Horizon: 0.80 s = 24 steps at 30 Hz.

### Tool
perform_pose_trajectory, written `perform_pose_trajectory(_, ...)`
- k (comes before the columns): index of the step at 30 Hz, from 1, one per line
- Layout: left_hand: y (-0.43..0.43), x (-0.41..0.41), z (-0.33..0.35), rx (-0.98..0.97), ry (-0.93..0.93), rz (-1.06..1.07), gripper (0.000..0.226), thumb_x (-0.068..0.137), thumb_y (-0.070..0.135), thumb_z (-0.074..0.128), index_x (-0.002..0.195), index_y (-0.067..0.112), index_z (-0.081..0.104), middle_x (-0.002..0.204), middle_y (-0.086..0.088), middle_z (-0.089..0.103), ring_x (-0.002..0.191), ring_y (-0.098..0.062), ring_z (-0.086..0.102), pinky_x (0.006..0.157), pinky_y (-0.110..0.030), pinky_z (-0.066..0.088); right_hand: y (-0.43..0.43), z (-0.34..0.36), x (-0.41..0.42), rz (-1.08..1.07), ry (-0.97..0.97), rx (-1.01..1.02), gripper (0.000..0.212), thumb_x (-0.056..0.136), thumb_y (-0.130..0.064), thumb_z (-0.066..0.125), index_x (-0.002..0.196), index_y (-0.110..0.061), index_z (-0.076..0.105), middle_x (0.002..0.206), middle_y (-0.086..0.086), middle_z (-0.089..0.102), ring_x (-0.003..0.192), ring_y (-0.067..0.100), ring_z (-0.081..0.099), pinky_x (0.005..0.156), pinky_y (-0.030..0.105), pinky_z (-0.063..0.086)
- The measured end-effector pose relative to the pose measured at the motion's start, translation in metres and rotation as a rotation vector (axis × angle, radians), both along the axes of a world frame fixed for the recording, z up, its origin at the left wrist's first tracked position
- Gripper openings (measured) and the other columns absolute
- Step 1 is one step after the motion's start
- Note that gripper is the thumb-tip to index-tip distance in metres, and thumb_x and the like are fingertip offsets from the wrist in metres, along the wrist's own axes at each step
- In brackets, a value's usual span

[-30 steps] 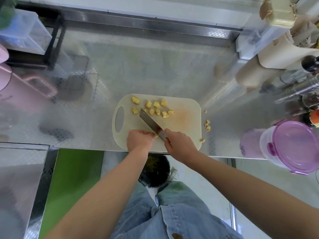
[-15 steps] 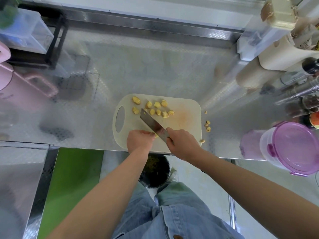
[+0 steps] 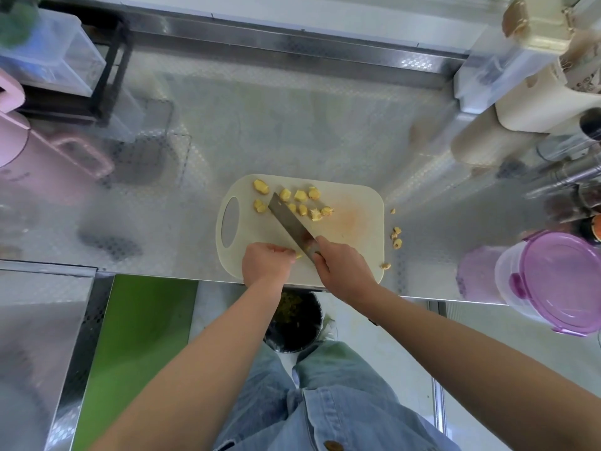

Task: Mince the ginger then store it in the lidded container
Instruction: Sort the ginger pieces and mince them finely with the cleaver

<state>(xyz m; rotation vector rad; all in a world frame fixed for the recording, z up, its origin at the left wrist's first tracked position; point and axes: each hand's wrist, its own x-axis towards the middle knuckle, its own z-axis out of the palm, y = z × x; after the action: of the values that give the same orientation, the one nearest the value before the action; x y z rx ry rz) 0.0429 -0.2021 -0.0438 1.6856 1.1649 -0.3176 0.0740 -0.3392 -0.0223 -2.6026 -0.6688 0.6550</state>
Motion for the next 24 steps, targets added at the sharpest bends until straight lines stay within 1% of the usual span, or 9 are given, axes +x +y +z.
perform_pose_trajectory(2, 0.000, 0.000, -0.001, 0.002, -0.004, 0.001, 0.007, 0.070, 0.015, 0.071, 0.064, 0.012, 0.071, 0.066, -0.002, 0.070, 0.060, -0.019, 0.060, 0.058, -0.022, 0.042, -0.004, 0.004, 0.002, -0.007, -0.001, 0.010, 0.014, 0.097, -0.018, 0.041, 0.086, -0.020, 0.033, 0.060, -0.005, 0.038, 0.054, 0.021, 0.039, 0.048, 0.029, 0.021)
perform_pose_trajectory(4, 0.000, 0.000, -0.001, 0.006, -0.007, 0.005, 0.006, 0.071, 0.017, 0.073, 0.066, 0.014, 0.073, 0.065, -0.001, 0.070, 0.061, -0.019, 0.062, 0.058, -0.022, 0.043, -0.007, 0.008, 0.003, 0.029, -0.001, -0.023, 0.015, 0.097, -0.018, 0.042, 0.084, -0.019, 0.034, 0.059, -0.004, 0.037, 0.052, 0.015, 0.036, 0.047, 0.028, 0.019)
perform_pose_trajectory(5, -0.001, 0.000, -0.002, 0.007, -0.009, 0.007, 0.007, 0.071, 0.018, 0.074, 0.066, 0.014, 0.074, 0.066, -0.001, 0.071, 0.061, -0.019, 0.063, 0.058, -0.022, 0.042, -0.007, 0.009, 0.004, 0.047, 0.000, -0.043, 0.015, 0.097, -0.018, 0.042, 0.083, -0.018, 0.034, 0.059, -0.003, 0.037, 0.052, 0.015, 0.036, 0.047, 0.029, 0.019)
perform_pose_trajectory(8, -0.001, -0.001, -0.003, 0.019, -0.015, 0.004, 0.011, 0.071, 0.026, 0.078, 0.068, 0.016, 0.075, 0.066, 0.001, 0.071, 0.063, -0.018, 0.064, 0.058, -0.021, 0.041, -0.006, 0.010, 0.004, 0.065, 0.006, -0.068, 0.015, 0.096, -0.019, 0.041, 0.083, -0.017, 0.035, 0.061, 0.000, 0.039, 0.056, 0.022, 0.041, 0.047, 0.029, 0.020)
perform_pose_trajectory(14, -0.001, 0.000, 0.000, 0.004, -0.014, 0.003, 0.018, 0.072, 0.033, 0.081, 0.069, 0.016, 0.074, 0.066, 0.002, 0.070, 0.061, -0.016, 0.061, 0.056, -0.020, 0.038, -0.003, 0.007, -0.001, 0.088, 0.002, -0.111, 0.007, 0.098, -0.019, 0.037, 0.091, -0.016, 0.036, 0.066, 0.001, 0.041, 0.061, 0.023, 0.044, 0.050, 0.029, 0.026)
perform_pose_trajectory(15, -0.001, 0.000, 0.000, 0.002, -0.012, 0.005, 0.017, 0.072, 0.032, 0.081, 0.072, 0.016, 0.075, 0.068, 0.001, 0.071, 0.064, -0.017, 0.063, 0.057, -0.021, 0.039, -0.002, 0.006, -0.001, 0.091, -0.001, -0.116, 0.007, 0.098, -0.019, 0.037, 0.093, -0.015, 0.039, 0.067, 0.003, 0.043, 0.061, 0.024, 0.046, 0.051, 0.030, 0.028)
perform_pose_trajectory(18, -0.001, 0.000, 0.001, -0.004, -0.005, 0.014, 0.009, 0.075, 0.021, 0.076, 0.080, 0.013, 0.076, 0.075, -0.003, 0.073, 0.075, -0.021, 0.068, 0.065, -0.023, 0.043, 0.000, 0.000, -0.003, 0.078, 0.002, -0.122, 0.012, 0.099, -0.020, 0.036, 0.100, -0.011, 0.044, 0.072, 0.006, 0.049, 0.064, 0.026, 0.050, 0.056, 0.031, 0.034)
perform_pose_trajectory(21, -0.002, -0.001, 0.002, 0.003, -0.001, 0.014, 0.008, 0.074, 0.018, 0.074, 0.080, 0.013, 0.077, 0.076, -0.003, 0.073, 0.077, -0.022, 0.068, 0.066, -0.025, 0.046, 0.001, -0.005, -0.004, 0.030, 0.006, -0.083, 0.012, 0.099, -0.021, 0.036, 0.097, -0.012, 0.044, 0.071, 0.005, 0.049, 0.064, 0.028, 0.050, 0.056, 0.031, 0.033)
perform_pose_trajectory(24, -0.002, -0.001, 0.002, -0.004, 0.006, 0.025, 0.009, 0.074, 0.018, 0.074, 0.081, 0.014, 0.078, 0.079, -0.003, 0.074, 0.079, -0.022, 0.069, 0.069, -0.024, 0.048, 0.003, -0.006, -0.004, -0.055, 0.021, -0.024, 0.009, 0.099, -0.023, 0.038, 0.094, -0.017, 0.042, 0.070, 0.002, 0.050, 0.061, 0.024, 0.047, 0.055, 0.030, 0.031)
